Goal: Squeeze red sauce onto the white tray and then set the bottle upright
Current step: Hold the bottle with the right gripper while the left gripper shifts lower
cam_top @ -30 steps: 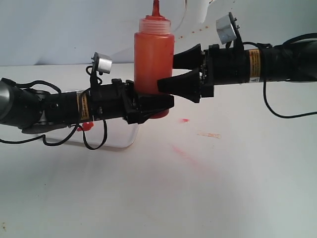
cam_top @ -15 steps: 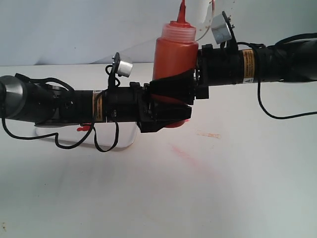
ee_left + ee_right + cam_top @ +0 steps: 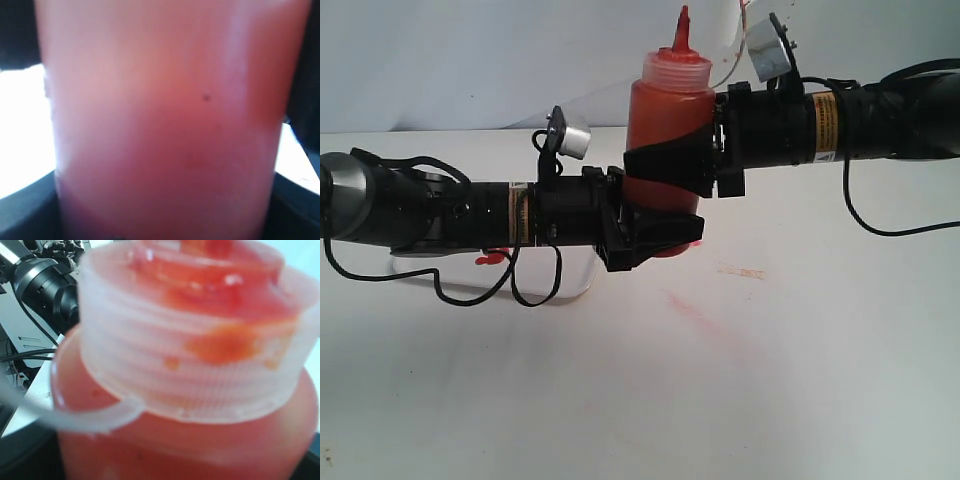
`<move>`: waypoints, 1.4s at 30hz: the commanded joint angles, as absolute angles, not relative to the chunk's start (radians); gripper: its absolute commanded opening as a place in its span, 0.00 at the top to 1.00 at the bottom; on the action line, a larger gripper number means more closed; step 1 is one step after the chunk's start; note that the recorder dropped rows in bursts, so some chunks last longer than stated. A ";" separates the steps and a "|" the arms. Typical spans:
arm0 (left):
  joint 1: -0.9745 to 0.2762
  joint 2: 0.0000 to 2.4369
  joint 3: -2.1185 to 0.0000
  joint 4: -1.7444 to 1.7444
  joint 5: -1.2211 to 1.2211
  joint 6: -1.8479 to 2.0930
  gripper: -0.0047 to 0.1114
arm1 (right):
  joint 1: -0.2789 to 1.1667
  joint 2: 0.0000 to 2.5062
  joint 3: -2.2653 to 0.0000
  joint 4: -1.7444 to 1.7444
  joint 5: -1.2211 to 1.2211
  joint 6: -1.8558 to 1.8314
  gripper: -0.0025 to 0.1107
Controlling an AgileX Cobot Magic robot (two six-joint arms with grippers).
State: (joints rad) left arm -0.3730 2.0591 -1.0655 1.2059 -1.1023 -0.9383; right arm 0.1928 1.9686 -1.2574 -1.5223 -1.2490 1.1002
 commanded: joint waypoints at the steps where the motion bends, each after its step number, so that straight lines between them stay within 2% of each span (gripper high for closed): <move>1: -0.383 2.049 -1.076 1.181 -1.126 -0.878 0.95 | 0.189 1.960 -1.253 -1.519 -1.221 1.099 0.98; 6: -0.383 2.049 -1.076 1.184 -1.117 -0.850 0.94 | 0.189 1.960 -1.253 -1.519 -1.221 1.099 0.98; 9: -0.383 2.049 -1.076 1.190 -1.117 -0.850 0.86 | 0.189 1.960 -1.253 -1.519 -1.221 1.099 0.98; 13: -0.383 2.049 -1.076 1.192 -1.056 -0.846 0.60 | 0.189 1.960 -1.253 -1.515 -1.221 1.099 0.98; 18: -0.383 2.049 -1.076 1.130 -0.978 -0.829 0.21 | 0.189 1.960 -1.253 -1.512 -1.221 1.099 0.98; 21: -0.383 2.049 -1.076 1.110 -0.932 -0.829 0.05 | 0.189 1.960 -1.253 -1.510 -1.221 1.099 0.98; 35: -0.383 2.049 -1.076 1.110 -0.910 -0.829 0.06 | 0.189 1.960 -1.253 -1.482 -1.221 1.084 0.98; 42: -0.383 2.049 -1.076 1.194 -0.910 -0.829 0.06 | 0.189 1.960 -1.253 -1.482 -1.090 1.038 0.98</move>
